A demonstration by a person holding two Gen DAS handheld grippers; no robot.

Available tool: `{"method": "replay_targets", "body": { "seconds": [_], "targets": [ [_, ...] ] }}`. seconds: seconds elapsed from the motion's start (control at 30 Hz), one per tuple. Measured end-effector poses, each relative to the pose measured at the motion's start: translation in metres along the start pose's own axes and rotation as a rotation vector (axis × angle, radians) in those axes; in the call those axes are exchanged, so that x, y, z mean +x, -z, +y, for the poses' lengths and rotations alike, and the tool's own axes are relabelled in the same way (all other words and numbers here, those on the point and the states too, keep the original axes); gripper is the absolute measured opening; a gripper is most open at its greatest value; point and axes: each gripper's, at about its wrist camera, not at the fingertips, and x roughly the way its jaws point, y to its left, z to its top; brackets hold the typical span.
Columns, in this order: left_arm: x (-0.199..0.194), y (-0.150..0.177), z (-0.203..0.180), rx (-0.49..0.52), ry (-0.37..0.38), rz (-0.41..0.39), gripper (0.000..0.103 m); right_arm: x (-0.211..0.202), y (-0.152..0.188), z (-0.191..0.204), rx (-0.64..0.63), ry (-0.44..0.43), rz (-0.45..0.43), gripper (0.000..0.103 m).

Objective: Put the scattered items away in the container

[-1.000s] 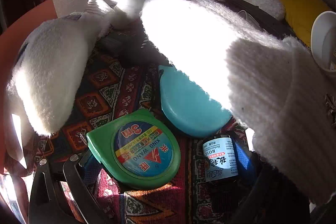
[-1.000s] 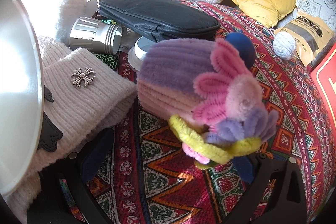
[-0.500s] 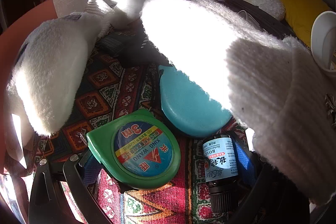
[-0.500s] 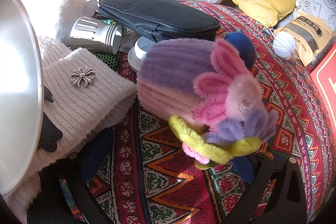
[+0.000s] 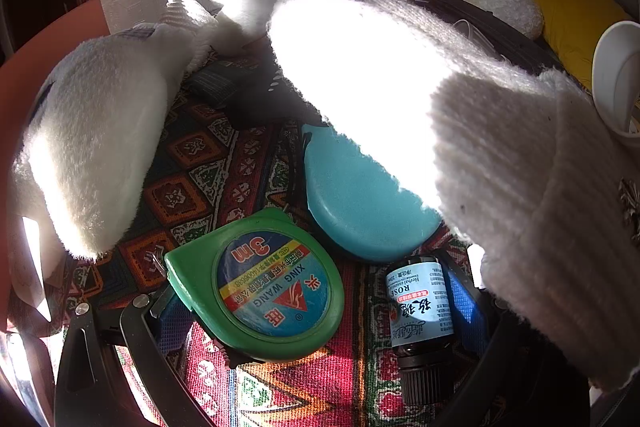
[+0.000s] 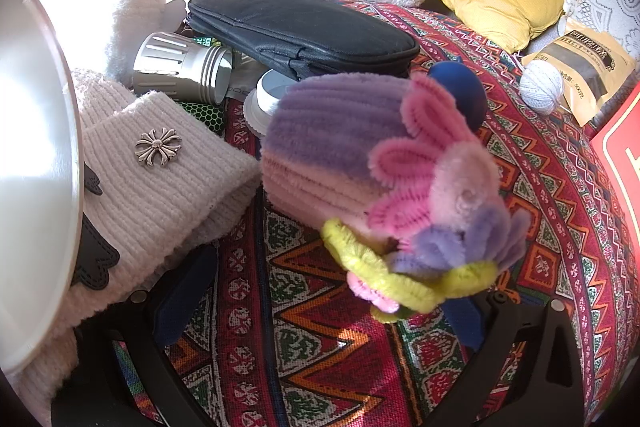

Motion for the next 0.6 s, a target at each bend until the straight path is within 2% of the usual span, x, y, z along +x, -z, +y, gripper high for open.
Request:
{"method": "replay_targets", "body": {
  "seconds": [0.6],
  "targets": [
    [0.0013, -0.0001, 0.0004, 0.000, 0.000, 0.001, 0.103, 0.0000, -0.0003, 0.0005, 0.000, 0.001, 0.000, 0.102]
  ]
}}
